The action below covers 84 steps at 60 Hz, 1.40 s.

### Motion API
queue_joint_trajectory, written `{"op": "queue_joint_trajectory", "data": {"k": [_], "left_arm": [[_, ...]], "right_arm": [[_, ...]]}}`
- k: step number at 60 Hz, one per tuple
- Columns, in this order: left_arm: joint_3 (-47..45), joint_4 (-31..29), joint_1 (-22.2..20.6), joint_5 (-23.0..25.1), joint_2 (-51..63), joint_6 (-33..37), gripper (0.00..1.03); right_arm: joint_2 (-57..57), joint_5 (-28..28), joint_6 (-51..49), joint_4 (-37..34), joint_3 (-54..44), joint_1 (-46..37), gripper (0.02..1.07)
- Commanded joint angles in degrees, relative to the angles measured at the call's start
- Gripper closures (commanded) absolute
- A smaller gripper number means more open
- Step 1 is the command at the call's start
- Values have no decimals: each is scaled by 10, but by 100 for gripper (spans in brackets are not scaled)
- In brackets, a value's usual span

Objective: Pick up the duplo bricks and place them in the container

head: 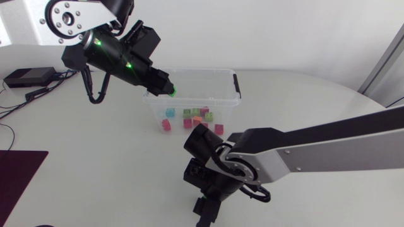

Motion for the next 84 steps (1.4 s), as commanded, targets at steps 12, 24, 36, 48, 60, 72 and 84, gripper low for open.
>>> {"op": "queue_joint_trajectory", "data": {"k": [12,24,36,48,60,72,84], "left_arm": [[12,54,22,23,20,3,101],[19,106,28,23,67,-14,98],[17,163,45,22,104,-20,3],[-14,183,62,6,74,-25,4],[-96,231,78,-32,-9,-16,4],[-161,265,105,-45,-96,-7,4],[-223,286,117,-76,-180,-9,4]], "right_arm": [[-13,-11,-5,-30,2,-9,80],[-107,-6,1,-76,10,-30,80],[-188,2,9,-107,46,-73,80],[-218,10,22,-98,107,-132,80],[-222,93,36,20,123,-141,80],[-165,114,43,120,145,-167,80],[-82,144,41,207,169,-184,79]]}}
